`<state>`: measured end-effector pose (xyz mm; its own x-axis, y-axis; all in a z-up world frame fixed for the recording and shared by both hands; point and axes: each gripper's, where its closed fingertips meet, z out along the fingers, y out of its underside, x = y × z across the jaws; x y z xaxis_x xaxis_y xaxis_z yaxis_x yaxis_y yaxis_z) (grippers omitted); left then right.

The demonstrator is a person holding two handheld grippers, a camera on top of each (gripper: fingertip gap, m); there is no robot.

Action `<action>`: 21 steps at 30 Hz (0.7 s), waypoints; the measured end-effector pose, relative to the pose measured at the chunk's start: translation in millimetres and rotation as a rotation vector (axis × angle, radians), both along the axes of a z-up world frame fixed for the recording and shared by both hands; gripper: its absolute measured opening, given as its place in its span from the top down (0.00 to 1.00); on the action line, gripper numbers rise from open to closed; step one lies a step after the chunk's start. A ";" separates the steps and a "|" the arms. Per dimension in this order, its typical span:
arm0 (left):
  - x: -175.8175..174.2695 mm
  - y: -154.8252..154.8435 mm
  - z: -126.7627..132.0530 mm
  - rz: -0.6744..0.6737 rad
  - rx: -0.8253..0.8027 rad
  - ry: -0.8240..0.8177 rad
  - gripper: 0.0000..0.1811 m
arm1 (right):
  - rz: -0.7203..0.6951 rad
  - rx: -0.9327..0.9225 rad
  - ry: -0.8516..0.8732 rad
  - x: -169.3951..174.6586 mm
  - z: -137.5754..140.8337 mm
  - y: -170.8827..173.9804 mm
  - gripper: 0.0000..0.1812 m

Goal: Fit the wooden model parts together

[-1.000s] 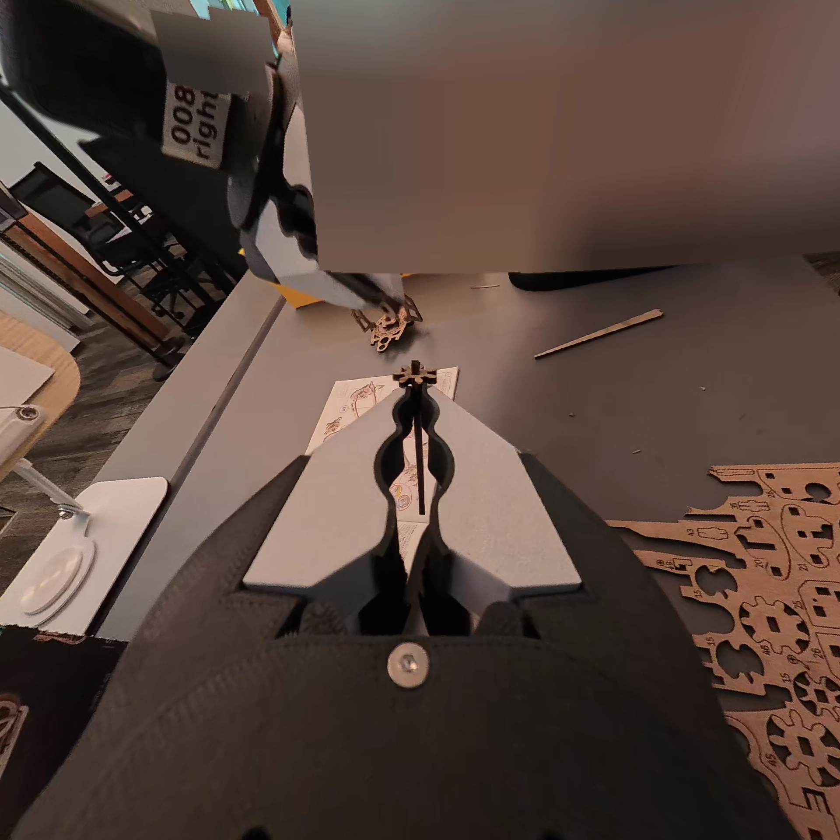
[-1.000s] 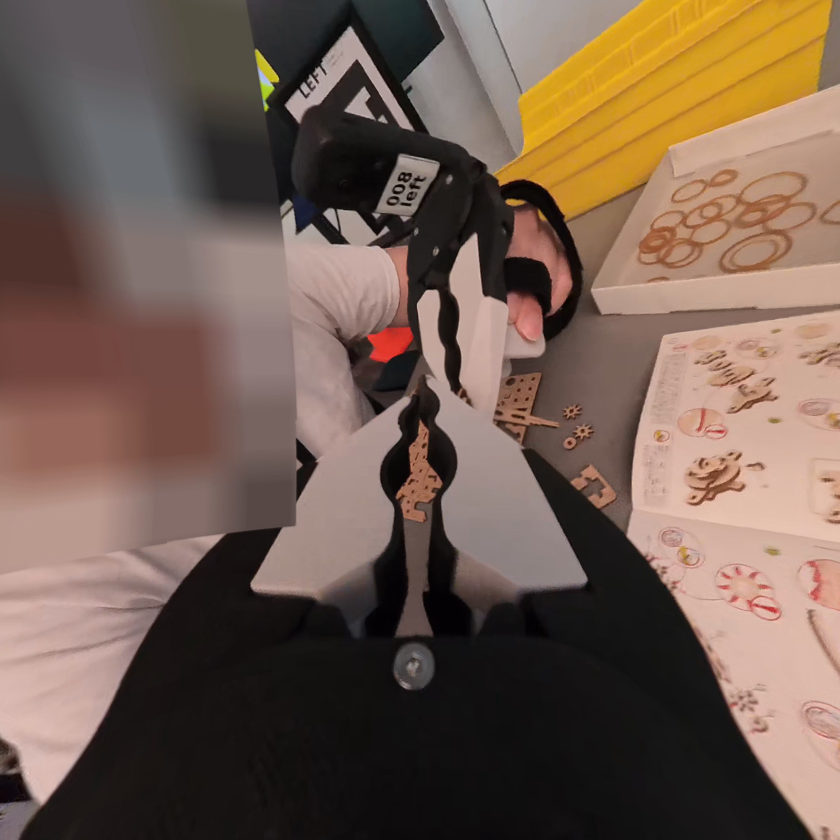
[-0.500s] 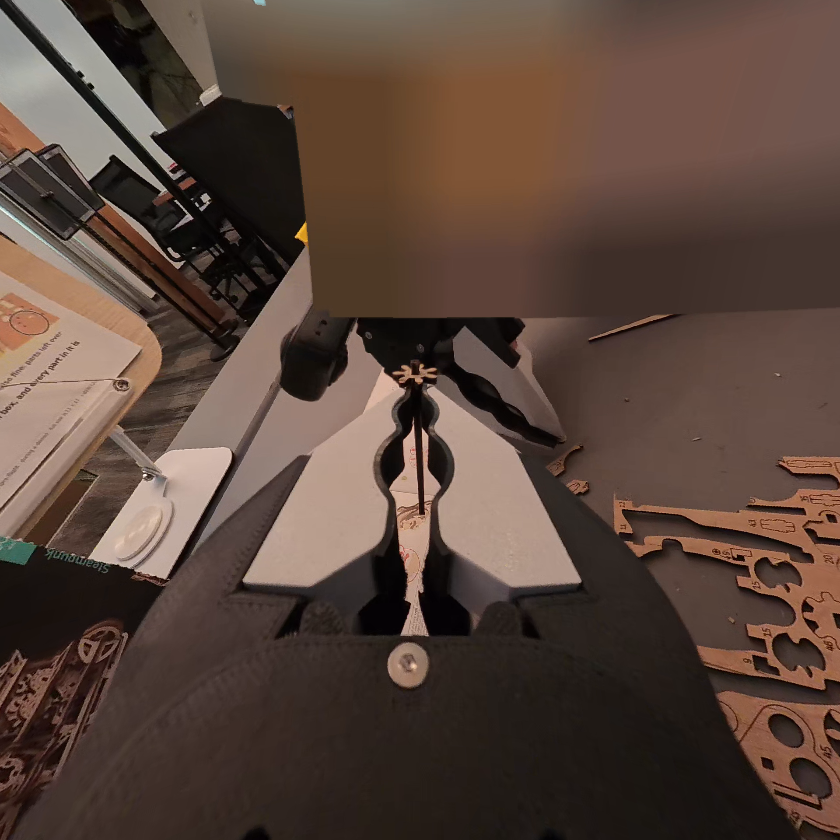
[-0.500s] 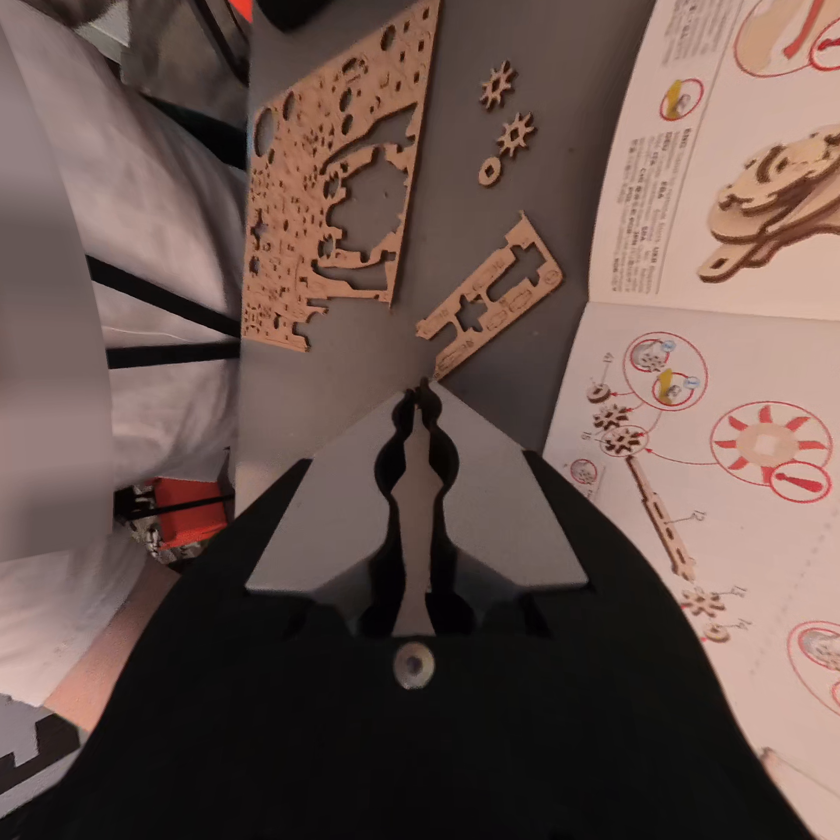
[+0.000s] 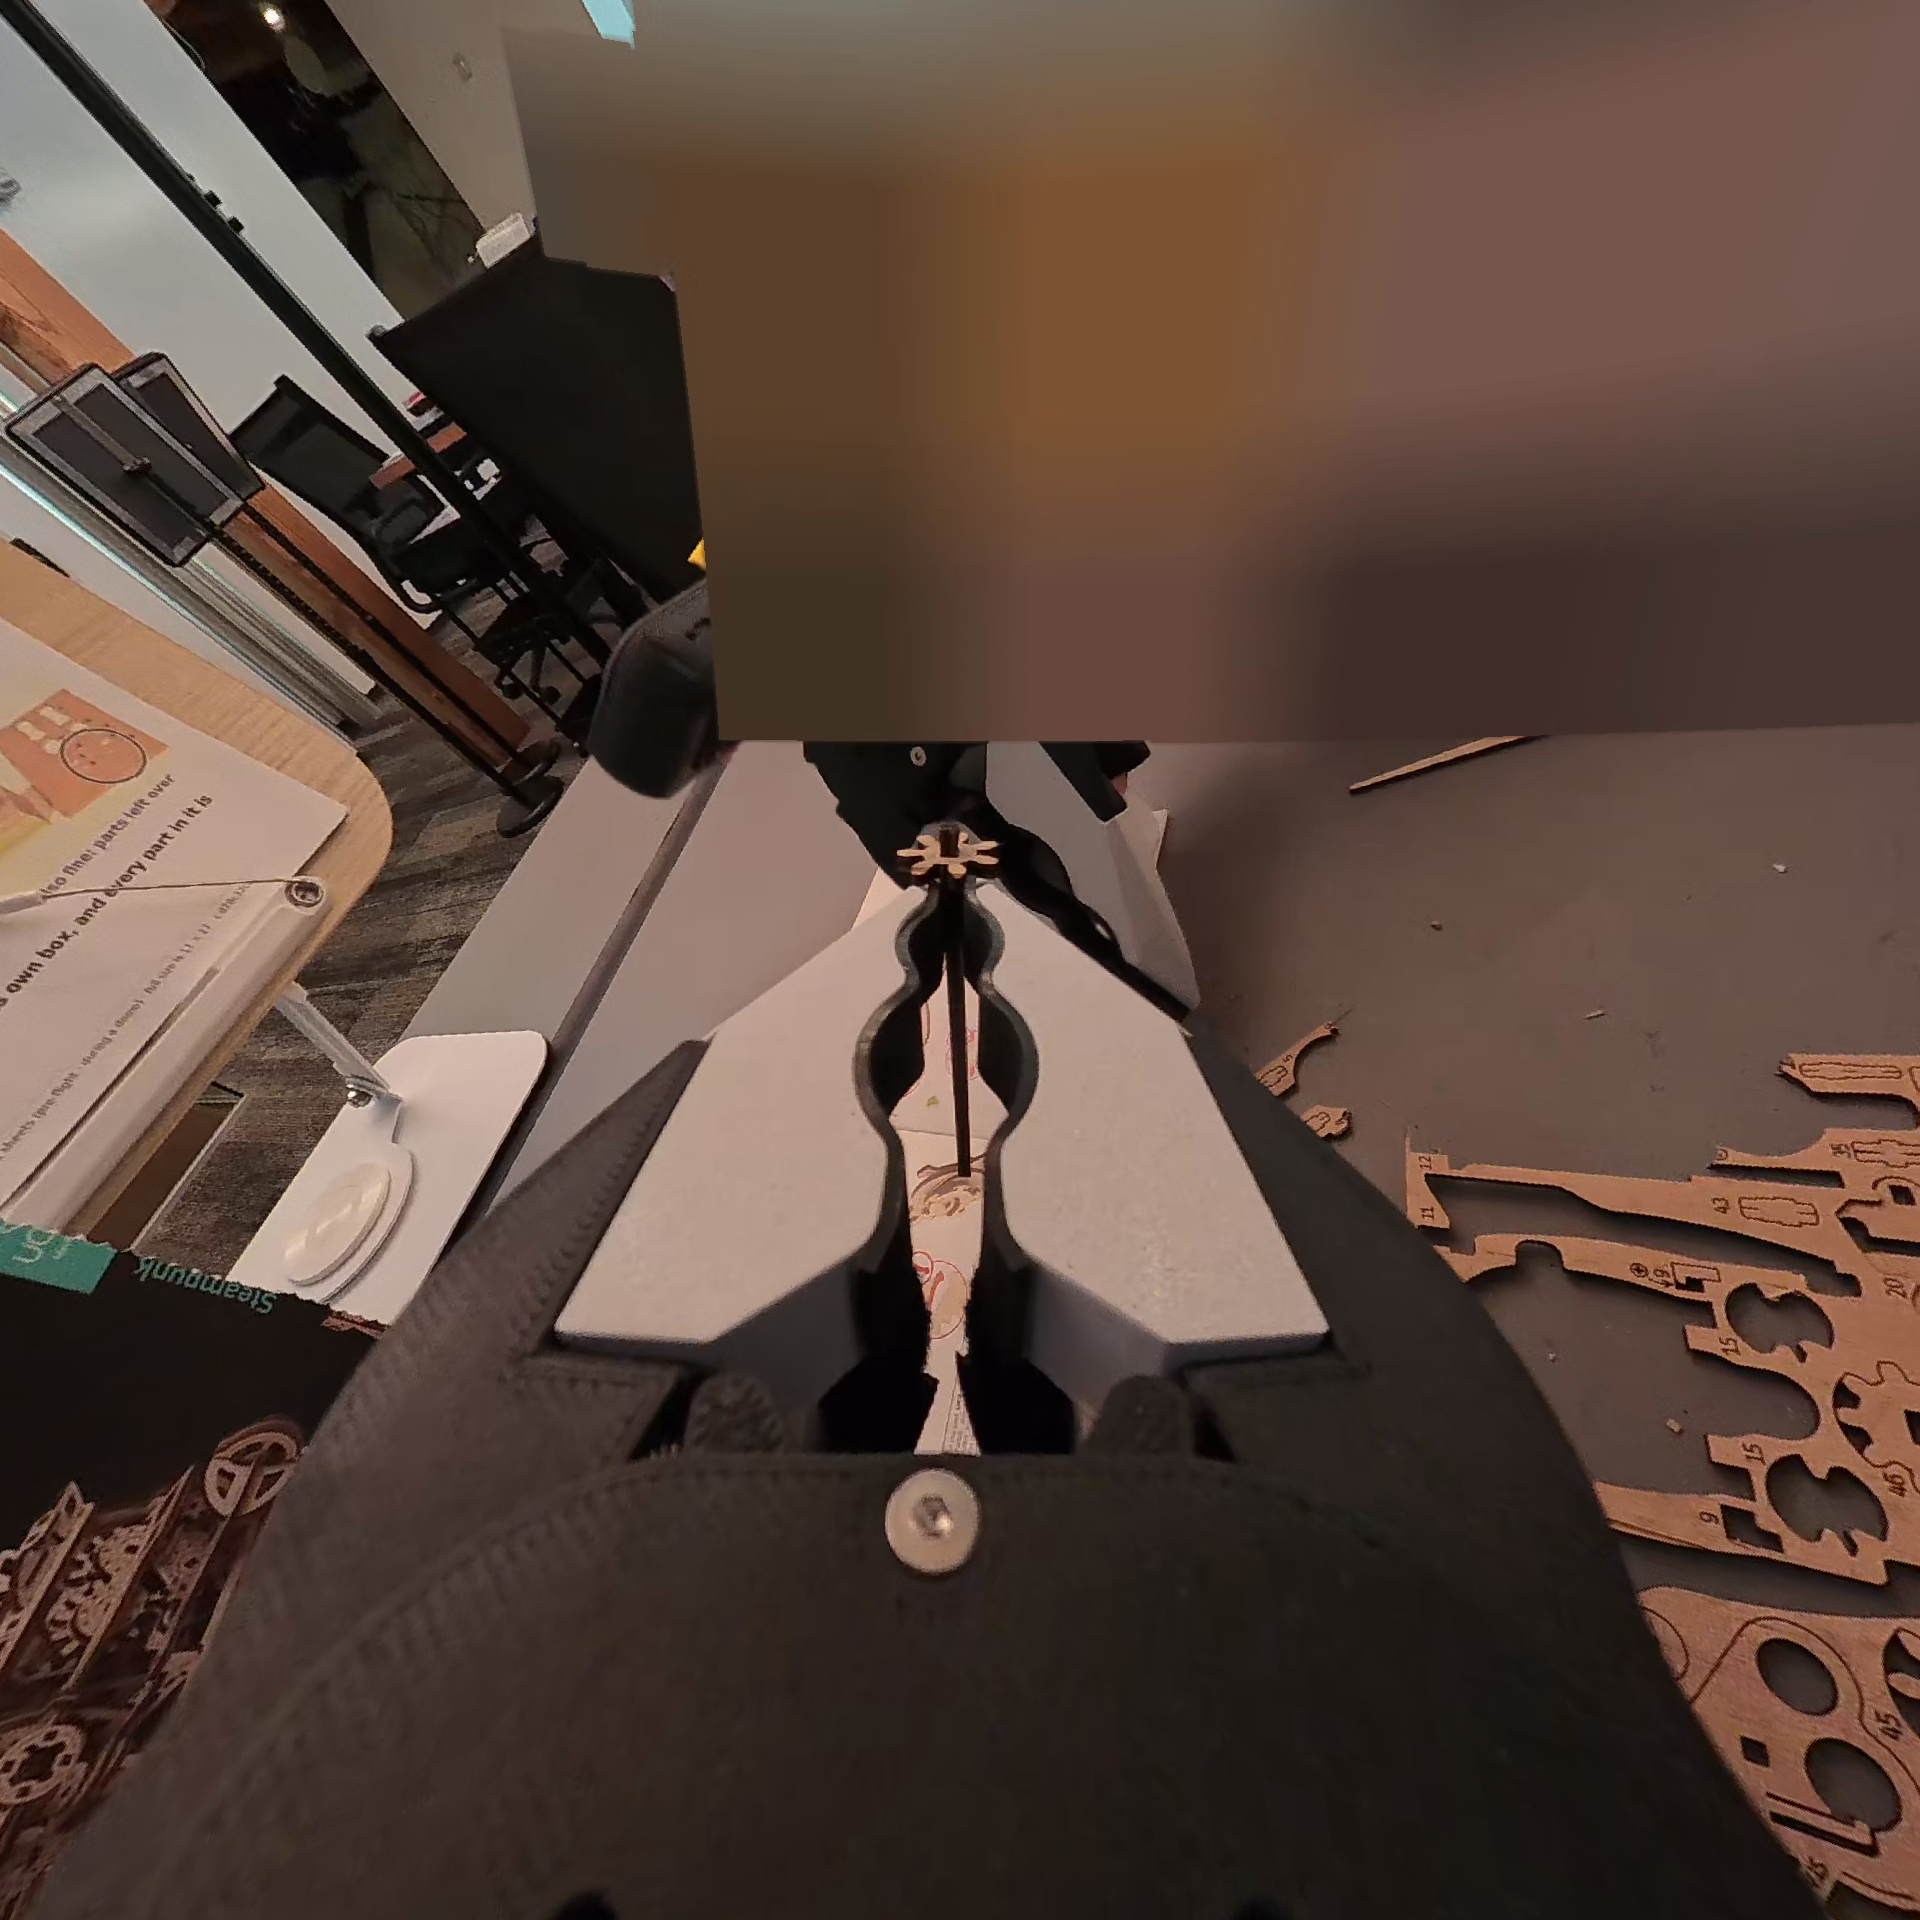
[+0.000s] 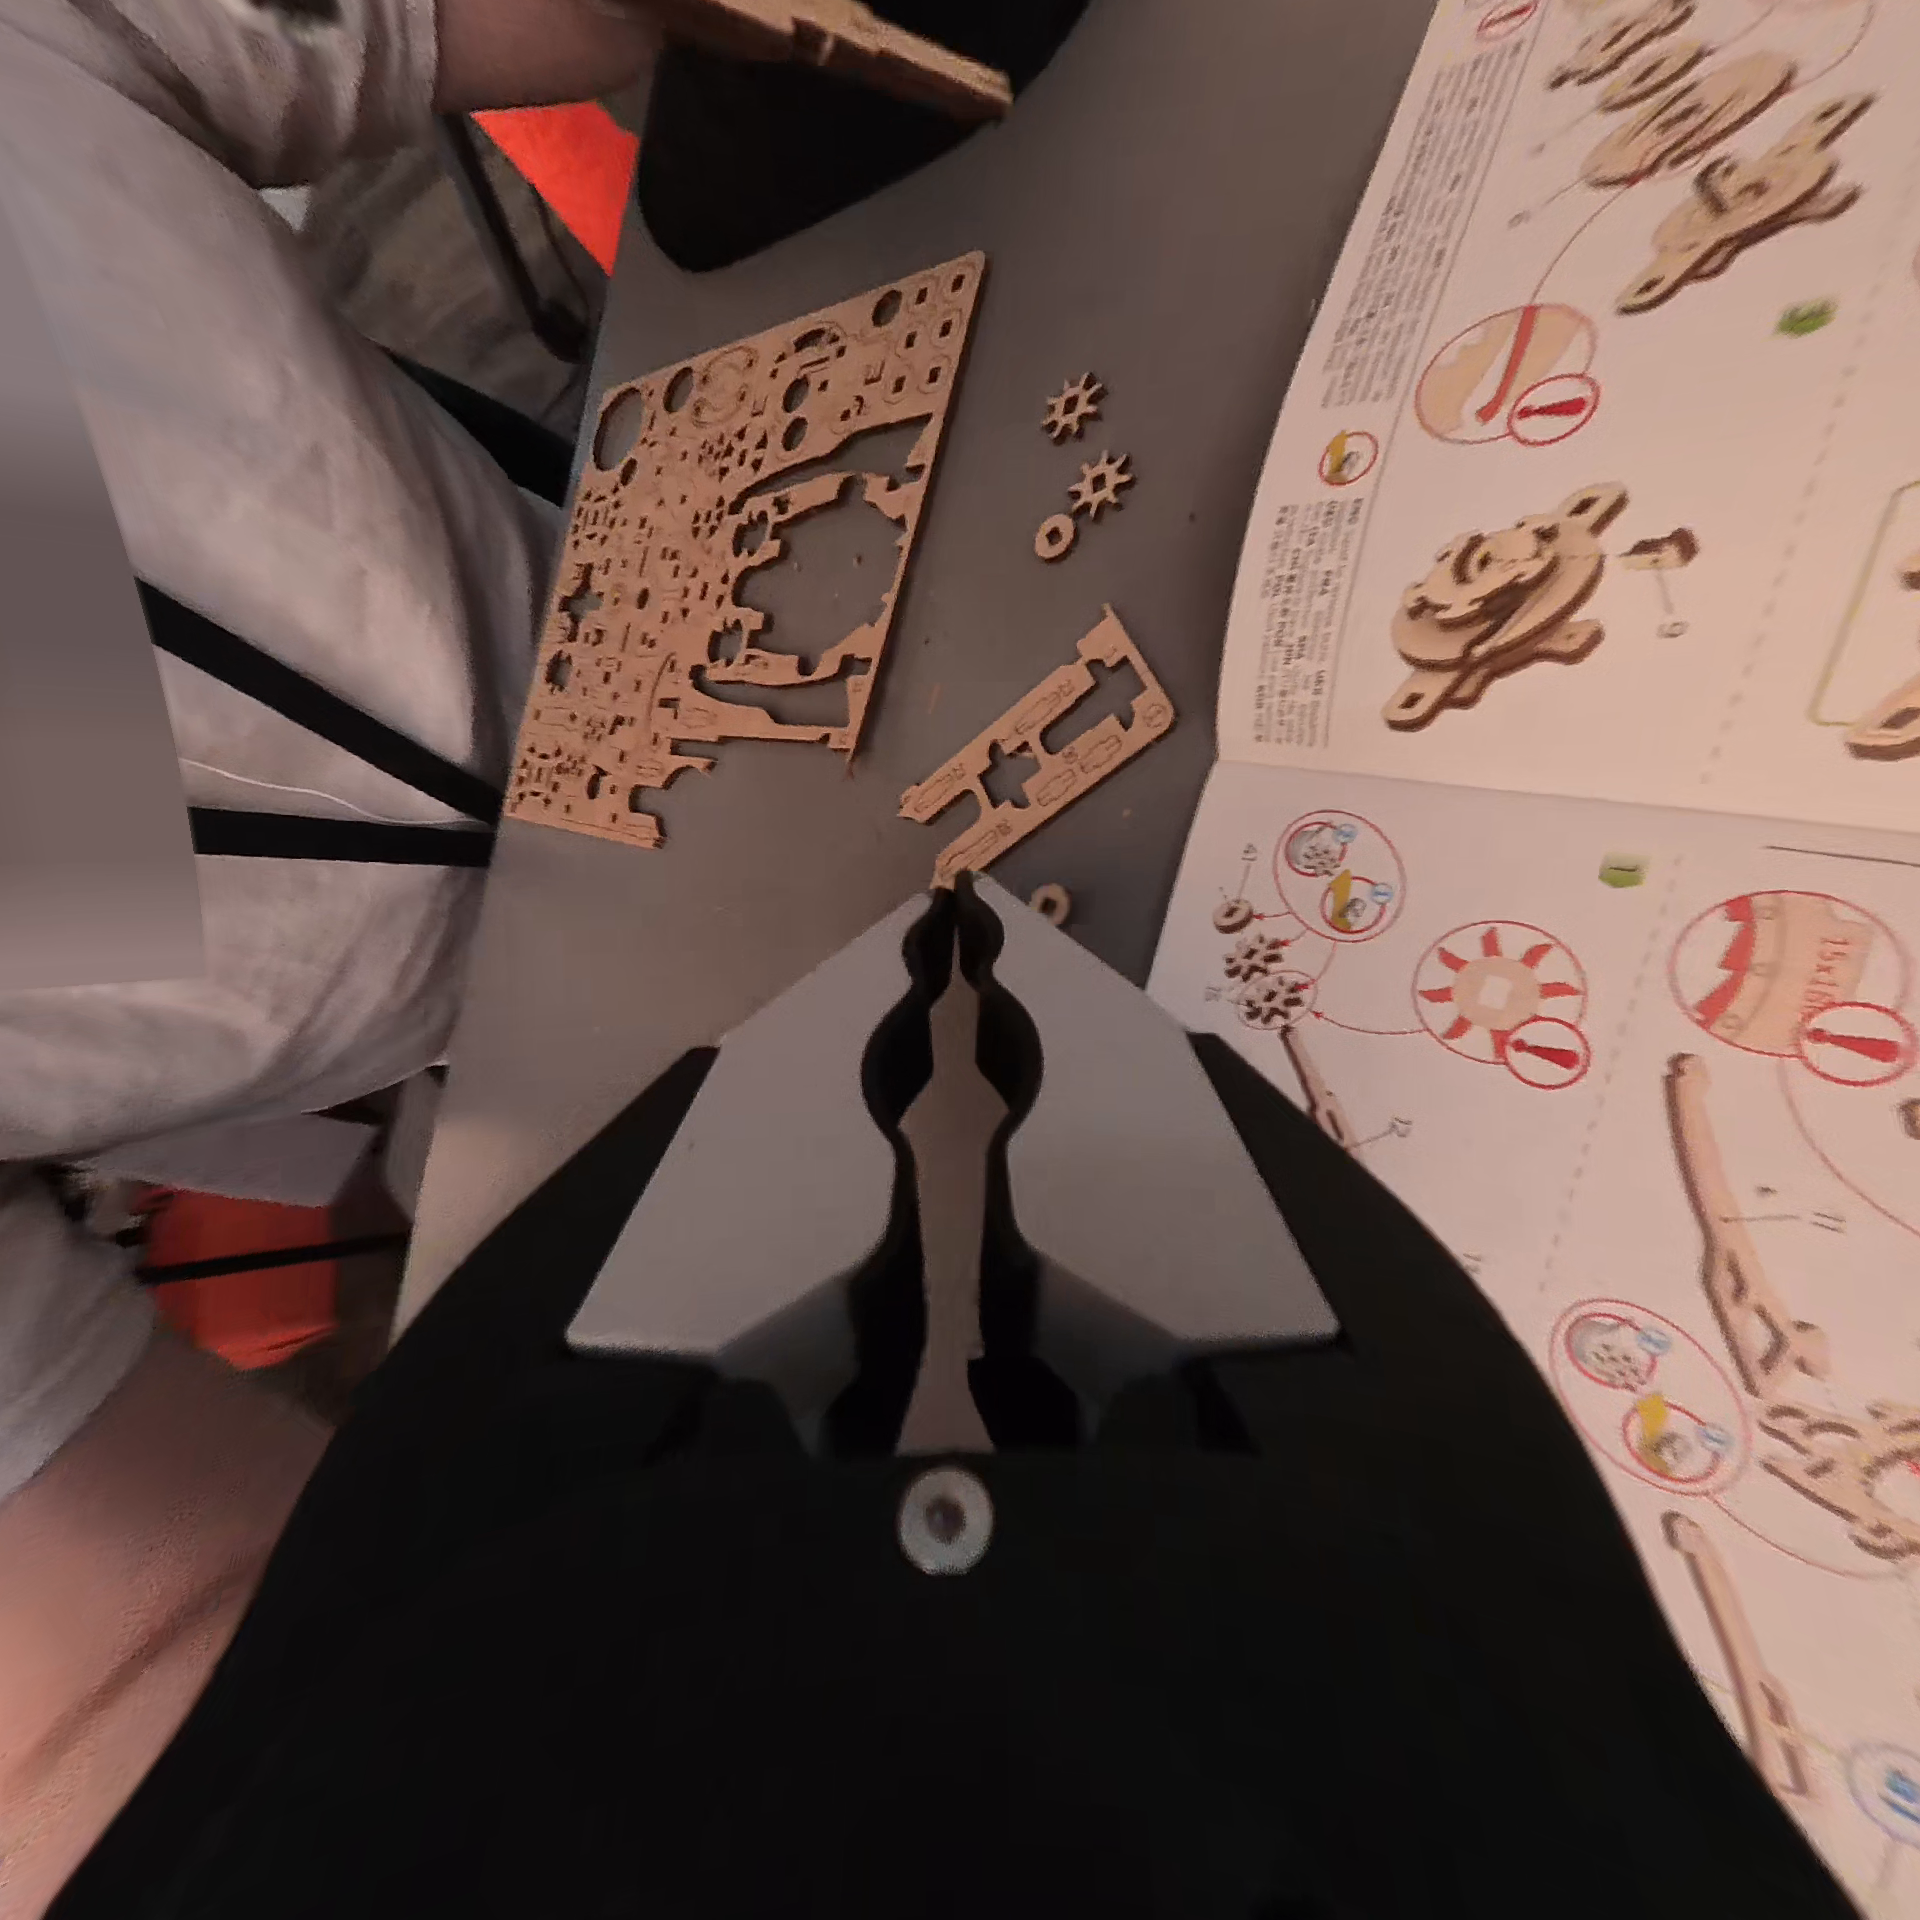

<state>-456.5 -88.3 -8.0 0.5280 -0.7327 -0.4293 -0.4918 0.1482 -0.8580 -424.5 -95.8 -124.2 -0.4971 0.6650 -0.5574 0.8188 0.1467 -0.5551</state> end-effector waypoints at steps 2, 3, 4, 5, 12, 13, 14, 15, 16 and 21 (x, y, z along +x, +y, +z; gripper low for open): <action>0.0 -0.2 0.4 0.000 0.000 0.001 1.00 | -0.035 0.031 0.047 -6.7 1.3 3.7 1.00; -0.1 -0.3 0.6 0.000 0.000 0.000 1.00 | -0.041 0.031 0.053 -7.4 2.1 4.0 1.00; -0.5 -0.4 1.2 0.001 0.001 0.000 1.00 | -0.040 0.028 0.043 -6.1 1.8 3.8 1.00; -0.7 -0.6 2.4 0.002 0.003 -0.002 1.00 | -0.046 0.031 0.045 -6.5 1.6 5.4 1.00; 0.0 -4.8 10.3 0.001 0.019 0.008 1.00 | -0.115 -0.136 0.154 -14.6 41.3 4.7 1.00; -0.5 -4.8 11.1 0.005 0.022 0.013 1.00 | -0.137 -0.089 0.182 -17.0 40.5 7.7 1.00; -1.5 -4.5 12.4 0.011 0.028 0.016 1.00 | -0.184 -0.013 0.224 -22.8 38.2 14.4 1.00; -2.4 -4.6 14.4 0.015 0.035 0.016 1.00 | -0.217 0.062 0.273 -27.1 37.5 20.1 1.00; -3.4 -5.0 16.7 0.015 0.039 0.014 1.00 | -0.223 0.113 0.307 -28.0 37.9 21.6 1.00; -11.8 -6.1 30.7 0.036 0.061 -0.003 1.00 | -0.208 0.210 0.332 -25.1 44.5 14.0 1.00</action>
